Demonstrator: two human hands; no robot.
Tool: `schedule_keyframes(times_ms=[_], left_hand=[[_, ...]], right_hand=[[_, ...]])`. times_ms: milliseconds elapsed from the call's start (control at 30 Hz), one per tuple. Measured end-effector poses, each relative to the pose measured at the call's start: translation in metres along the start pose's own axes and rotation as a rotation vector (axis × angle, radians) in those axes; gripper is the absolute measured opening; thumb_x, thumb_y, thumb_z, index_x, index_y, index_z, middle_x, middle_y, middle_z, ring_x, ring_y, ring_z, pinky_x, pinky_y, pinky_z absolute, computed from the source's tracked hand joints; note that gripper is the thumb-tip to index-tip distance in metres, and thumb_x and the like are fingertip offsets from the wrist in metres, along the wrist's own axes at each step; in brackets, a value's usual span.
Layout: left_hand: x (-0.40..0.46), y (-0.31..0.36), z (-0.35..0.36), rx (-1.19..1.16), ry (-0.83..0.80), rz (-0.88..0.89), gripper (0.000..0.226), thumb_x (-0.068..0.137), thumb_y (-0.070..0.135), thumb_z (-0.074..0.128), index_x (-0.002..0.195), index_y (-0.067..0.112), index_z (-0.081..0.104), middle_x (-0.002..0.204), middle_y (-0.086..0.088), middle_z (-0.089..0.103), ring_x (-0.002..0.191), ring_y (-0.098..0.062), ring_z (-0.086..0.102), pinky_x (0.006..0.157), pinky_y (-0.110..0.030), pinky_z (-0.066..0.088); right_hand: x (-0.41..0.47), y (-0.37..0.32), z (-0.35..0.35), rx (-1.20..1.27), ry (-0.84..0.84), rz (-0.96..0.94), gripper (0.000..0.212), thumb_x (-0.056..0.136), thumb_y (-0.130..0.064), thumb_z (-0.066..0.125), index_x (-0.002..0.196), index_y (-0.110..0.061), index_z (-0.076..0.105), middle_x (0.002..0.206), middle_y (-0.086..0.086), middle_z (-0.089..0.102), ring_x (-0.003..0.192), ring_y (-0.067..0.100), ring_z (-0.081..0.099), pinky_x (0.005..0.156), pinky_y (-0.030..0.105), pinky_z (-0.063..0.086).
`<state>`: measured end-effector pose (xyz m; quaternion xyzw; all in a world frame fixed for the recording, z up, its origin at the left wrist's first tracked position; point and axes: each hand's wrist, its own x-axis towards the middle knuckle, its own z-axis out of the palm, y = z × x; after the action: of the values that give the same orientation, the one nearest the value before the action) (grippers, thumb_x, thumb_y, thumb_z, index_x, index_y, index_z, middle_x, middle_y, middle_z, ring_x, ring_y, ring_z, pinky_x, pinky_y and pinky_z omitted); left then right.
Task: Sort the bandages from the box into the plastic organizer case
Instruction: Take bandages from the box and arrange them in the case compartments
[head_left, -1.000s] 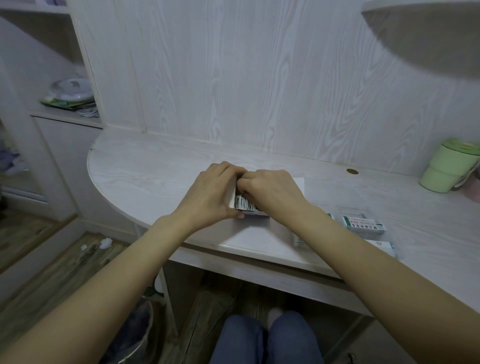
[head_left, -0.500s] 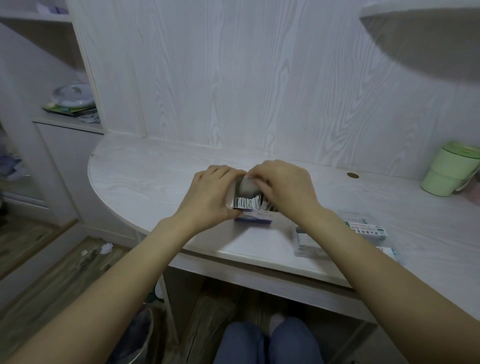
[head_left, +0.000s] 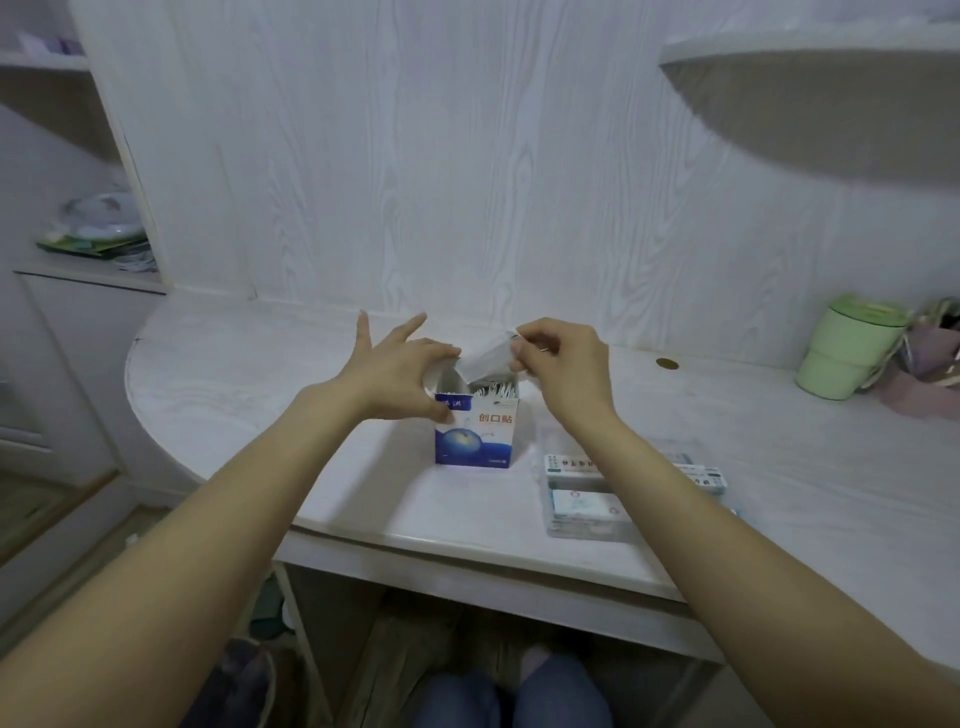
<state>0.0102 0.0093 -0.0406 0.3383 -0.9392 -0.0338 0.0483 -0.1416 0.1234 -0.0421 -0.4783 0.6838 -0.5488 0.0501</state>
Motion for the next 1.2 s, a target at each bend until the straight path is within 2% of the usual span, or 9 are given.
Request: schedule_keyframes(times_ms=[67, 133, 200, 333, 433, 567, 700, 900, 1200], left_hand=[[0.000, 0.010, -0.005, -0.050, 0.057, 0.010, 0.088, 0.073, 0.067, 0.060, 0.147, 0.031, 0.027, 0.154, 0.012, 0.025, 0.145, -0.007, -0.012, 0.109, -0.056, -0.019], [-0.004, 0.028, -0.012, -0.331, 0.207, 0.078, 0.081, 0.080, 0.067, 0.052, 0.147, 0.027, 0.028, 0.155, 0.012, 0.023, 0.142, 0.001, -0.009, 0.114, -0.044, -0.014], [-0.011, 0.049, -0.022, -0.642, 0.255, 0.146, 0.064, 0.092, 0.054, 0.046, 0.147, 0.026, 0.030, 0.152, 0.012, 0.030, 0.141, 0.002, 0.011, 0.117, -0.031, 0.006], [-0.017, 0.080, -0.031, -0.776, 0.066, 0.133, 0.037, 0.100, 0.035, 0.040, 0.125, 0.015, 0.058, 0.118, 0.007, 0.062, 0.111, -0.011, 0.057, 0.090, -0.024, 0.041], [-0.019, 0.097, -0.025, -1.049, -0.076, 0.119, 0.033, 0.101, 0.018, 0.038, 0.106, -0.004, 0.062, 0.094, -0.012, 0.070, 0.082, -0.017, 0.070, 0.074, -0.022, 0.053], [-0.020, 0.113, -0.011, -1.313, -0.145, 0.098, 0.023, 0.098, 0.008, 0.045, 0.105, -0.003, 0.064, 0.093, -0.016, 0.073, 0.085, -0.021, 0.072, 0.070, -0.020, 0.057], [-0.020, 0.125, 0.004, -1.524, -0.130, 0.017, 0.015, 0.090, 0.003, 0.056, 0.103, 0.005, 0.065, 0.095, -0.017, 0.073, 0.087, -0.026, 0.071, 0.073, -0.025, 0.059], [-0.017, 0.138, 0.012, -1.520, -0.184, 0.001, 0.028, 0.102, 0.016, 0.038, 0.104, 0.002, 0.063, 0.094, -0.020, 0.072, 0.091, -0.028, 0.070, 0.079, -0.028, 0.058], [0.001, 0.154, 0.022, -1.372, 0.038, -0.080, 0.011, 0.093, 0.010, 0.057, 0.091, 0.008, 0.067, 0.083, -0.009, 0.073, 0.073, -0.022, 0.072, 0.066, -0.029, 0.059]], right_hand=[[0.001, 0.000, -0.006, 0.099, 0.013, 0.046, 0.010, 0.088, -0.006, 0.062, 0.088, -0.012, 0.071, 0.075, 0.002, 0.069, 0.070, 0.012, 0.069, 0.074, 0.029, 0.056], [0.000, -0.003, -0.017, 0.233, -0.013, 0.056, 0.011, 0.087, -0.004, 0.062, 0.088, -0.011, 0.070, 0.075, 0.004, 0.070, 0.071, 0.013, 0.070, 0.069, 0.023, 0.054], [-0.003, -0.007, -0.031, 0.333, -0.091, 0.030, 0.013, 0.087, -0.002, 0.062, 0.088, -0.012, 0.070, 0.075, 0.003, 0.070, 0.071, 0.012, 0.069, 0.068, 0.019, 0.052], [-0.012, -0.007, -0.057, 0.383, -0.131, -0.013, 0.022, 0.086, 0.001, 0.063, 0.086, -0.020, 0.070, 0.069, -0.011, 0.070, 0.066, 0.001, 0.061, 0.066, 0.010, 0.046], [-0.019, -0.002, -0.072, 0.351, -0.078, 0.012, 0.024, 0.086, 0.000, 0.063, 0.088, -0.022, 0.071, 0.068, -0.012, 0.070, 0.062, 0.001, 0.058, 0.060, 0.011, 0.044], [-0.026, 0.006, -0.090, 0.380, -0.084, 0.128, 0.013, 0.083, -0.004, 0.069, 0.093, -0.012, 0.072, 0.068, -0.001, 0.069, 0.057, 0.008, 0.059, 0.054, 0.019, 0.044], [-0.032, 0.016, -0.105, 0.314, -0.118, 0.161, 0.012, 0.077, -0.006, 0.075, 0.088, -0.010, 0.073, 0.065, 0.000, 0.071, 0.053, 0.008, 0.060, 0.055, 0.016, 0.044], [-0.037, 0.031, -0.114, 0.230, -0.095, 0.142, 0.009, 0.078, -0.004, 0.074, 0.083, -0.011, 0.072, 0.061, -0.002, 0.070, 0.053, 0.008, 0.061, 0.053, 0.015, 0.046], [-0.029, 0.051, -0.140, 0.396, -0.049, 0.291, 0.015, 0.087, -0.019, 0.065, 0.078, -0.007, 0.068, 0.071, 0.006, 0.071, 0.065, 0.012, 0.067, 0.061, 0.016, 0.051]])
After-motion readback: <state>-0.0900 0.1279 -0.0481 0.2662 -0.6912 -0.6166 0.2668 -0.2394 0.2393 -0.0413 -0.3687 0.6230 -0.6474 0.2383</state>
